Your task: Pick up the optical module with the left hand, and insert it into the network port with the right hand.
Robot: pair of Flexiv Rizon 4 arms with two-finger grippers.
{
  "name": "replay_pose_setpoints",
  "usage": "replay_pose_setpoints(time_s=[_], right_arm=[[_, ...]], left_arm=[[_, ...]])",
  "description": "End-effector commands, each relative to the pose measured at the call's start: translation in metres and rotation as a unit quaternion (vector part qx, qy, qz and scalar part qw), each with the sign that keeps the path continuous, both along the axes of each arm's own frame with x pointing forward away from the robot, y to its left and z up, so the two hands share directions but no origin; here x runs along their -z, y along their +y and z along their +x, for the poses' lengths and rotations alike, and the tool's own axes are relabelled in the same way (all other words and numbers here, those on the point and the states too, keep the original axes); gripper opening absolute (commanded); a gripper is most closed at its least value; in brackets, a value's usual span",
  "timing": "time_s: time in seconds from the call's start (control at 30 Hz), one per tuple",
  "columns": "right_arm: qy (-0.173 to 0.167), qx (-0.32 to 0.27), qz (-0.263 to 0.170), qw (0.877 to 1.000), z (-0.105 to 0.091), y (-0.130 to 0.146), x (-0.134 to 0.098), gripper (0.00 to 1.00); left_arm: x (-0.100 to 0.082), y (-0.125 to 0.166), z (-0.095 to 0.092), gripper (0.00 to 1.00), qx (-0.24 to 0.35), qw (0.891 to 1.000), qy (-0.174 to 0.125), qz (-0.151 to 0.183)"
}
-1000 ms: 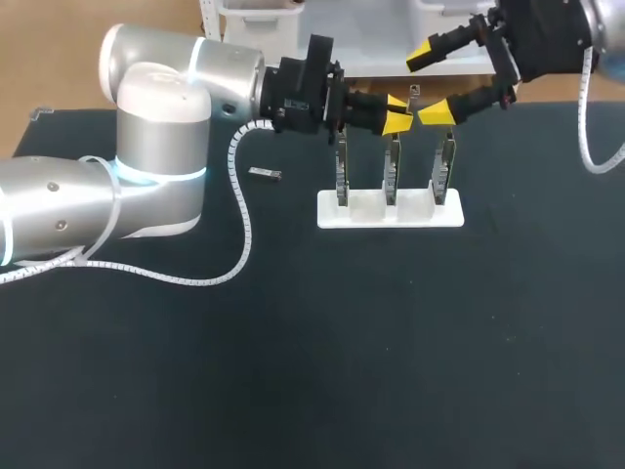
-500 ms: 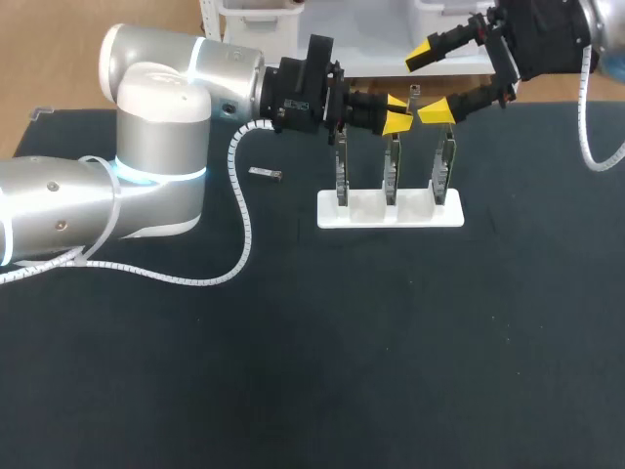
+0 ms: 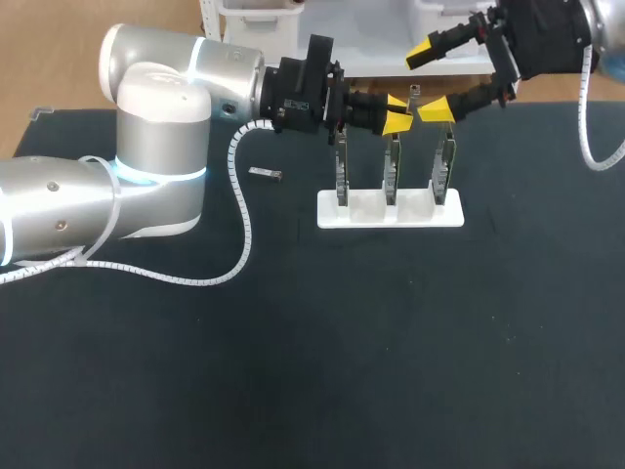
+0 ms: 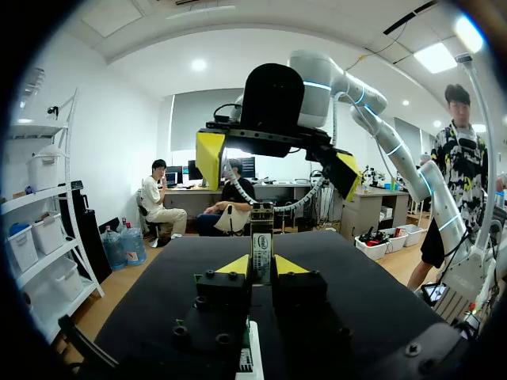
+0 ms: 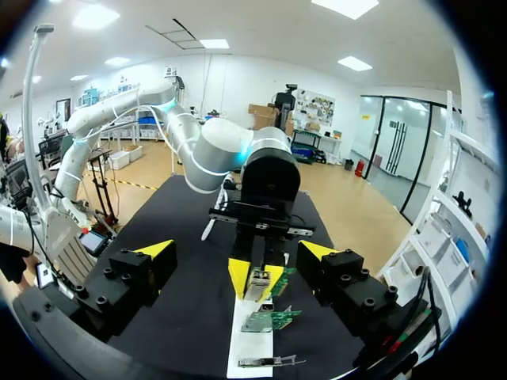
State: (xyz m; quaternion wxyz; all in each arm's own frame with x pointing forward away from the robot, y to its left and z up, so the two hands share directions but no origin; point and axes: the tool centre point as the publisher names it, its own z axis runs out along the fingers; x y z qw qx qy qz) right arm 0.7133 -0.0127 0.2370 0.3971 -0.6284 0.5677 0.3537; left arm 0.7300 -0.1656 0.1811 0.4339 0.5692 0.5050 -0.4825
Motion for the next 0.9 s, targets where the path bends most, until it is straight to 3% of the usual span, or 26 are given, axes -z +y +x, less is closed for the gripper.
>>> replay_pose_setpoints(time_s=[0.03, 0.9], right_arm=[[-0.006, 0.017, 0.000, 1.000, -0.0104, -0.0015, 0.0011, 1.00], [-0.008, 0.000, 0.012, 1.000, -0.0103, 0.0005, 0.0017, 1.00]], left_arm=[[0.0001, -0.0004, 0.0004, 0.00, 0.000, 1.000, 0.000, 0.001], [0.0001, -0.0004, 0.0004, 0.00, 0.000, 1.000, 0.000, 0.001]])
